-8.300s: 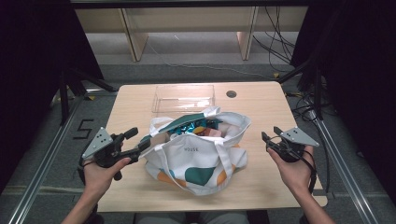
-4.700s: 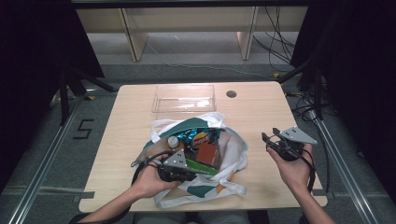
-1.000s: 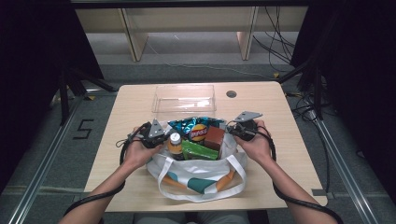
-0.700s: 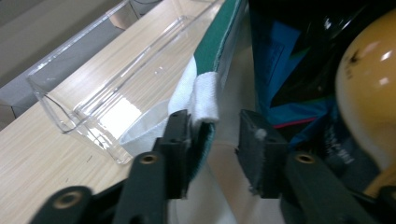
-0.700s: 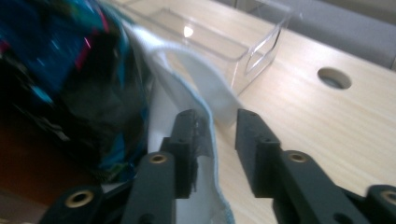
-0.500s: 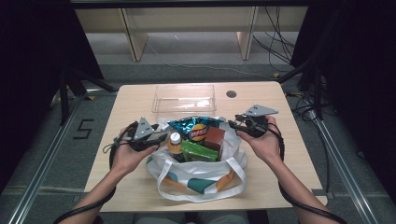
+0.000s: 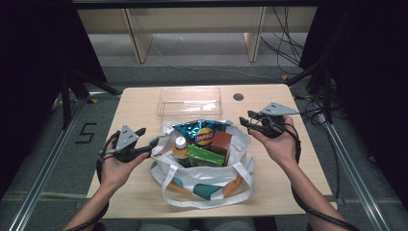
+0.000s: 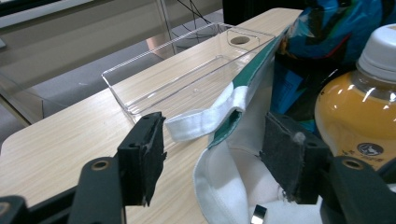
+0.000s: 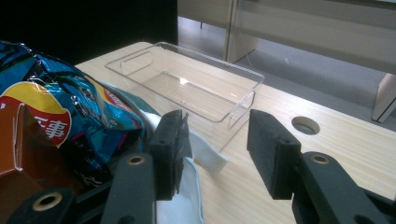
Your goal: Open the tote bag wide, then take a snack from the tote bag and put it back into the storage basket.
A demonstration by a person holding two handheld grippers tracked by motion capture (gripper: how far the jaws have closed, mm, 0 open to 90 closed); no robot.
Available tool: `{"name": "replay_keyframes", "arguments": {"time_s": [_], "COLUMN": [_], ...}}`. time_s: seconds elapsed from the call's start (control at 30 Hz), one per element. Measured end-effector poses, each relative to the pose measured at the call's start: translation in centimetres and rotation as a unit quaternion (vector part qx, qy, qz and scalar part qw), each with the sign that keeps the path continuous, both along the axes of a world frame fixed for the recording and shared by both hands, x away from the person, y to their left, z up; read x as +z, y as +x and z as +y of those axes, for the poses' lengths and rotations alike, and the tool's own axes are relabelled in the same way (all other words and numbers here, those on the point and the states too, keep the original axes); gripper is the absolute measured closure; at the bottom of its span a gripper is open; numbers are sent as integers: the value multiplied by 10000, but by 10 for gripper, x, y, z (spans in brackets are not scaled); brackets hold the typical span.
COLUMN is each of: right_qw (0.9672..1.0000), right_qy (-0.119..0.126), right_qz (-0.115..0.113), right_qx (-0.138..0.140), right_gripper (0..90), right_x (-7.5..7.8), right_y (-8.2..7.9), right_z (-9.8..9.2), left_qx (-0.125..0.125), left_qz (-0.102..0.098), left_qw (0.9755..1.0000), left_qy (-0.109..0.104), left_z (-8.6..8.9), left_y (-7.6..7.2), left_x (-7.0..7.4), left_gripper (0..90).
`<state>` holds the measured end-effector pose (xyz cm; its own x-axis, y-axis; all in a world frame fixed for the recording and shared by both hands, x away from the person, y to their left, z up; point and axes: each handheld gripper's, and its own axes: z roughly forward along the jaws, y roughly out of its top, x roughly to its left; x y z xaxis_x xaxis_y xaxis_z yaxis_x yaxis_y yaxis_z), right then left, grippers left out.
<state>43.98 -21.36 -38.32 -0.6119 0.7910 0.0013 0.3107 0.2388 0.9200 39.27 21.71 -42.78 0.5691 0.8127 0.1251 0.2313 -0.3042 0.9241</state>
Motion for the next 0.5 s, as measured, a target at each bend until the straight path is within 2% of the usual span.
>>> {"name": "replay_keyframes", "arguments": {"time_s": [0.07,0.2,0.27,0.33,0.37,0.4,0.43,0.5], "right_qw": [10000,10000,9999,9999,9996,9994,9994,9983], "right_qy": [-10,12,48,84,130,239,239,352], "right_qz": [-58,30,-98,-31,-156,-162,-162,-284], "right_qx": [20,83,120,117,187,172,172,373], "right_gripper": [565,568,566,565,562,560,560,551], "right_x": [-1,0,2,4,8,10,10,18], "right_y": [0,-1,-1,-3,-3,-4,-4,-4], "right_z": [-1,-2,-5,-5,-6,-5,-5,-3], "left_qx": [89,204,252,263,242,258,258,226], "left_qz": [43,61,77,104,132,143,143,143], "left_qw": [9999,9997,9995,9995,9994,9994,9994,9995], "left_qy": [-54,-150,-182,-158,-219,-197,-197,-168], "left_z": [2,5,7,8,8,8,8,8], "left_y": [1,2,3,3,4,4,4,4], "left_x": [-1,0,2,2,0,0,0,0], "left_gripper": [363,356,356,356,356,356,356,353]}}
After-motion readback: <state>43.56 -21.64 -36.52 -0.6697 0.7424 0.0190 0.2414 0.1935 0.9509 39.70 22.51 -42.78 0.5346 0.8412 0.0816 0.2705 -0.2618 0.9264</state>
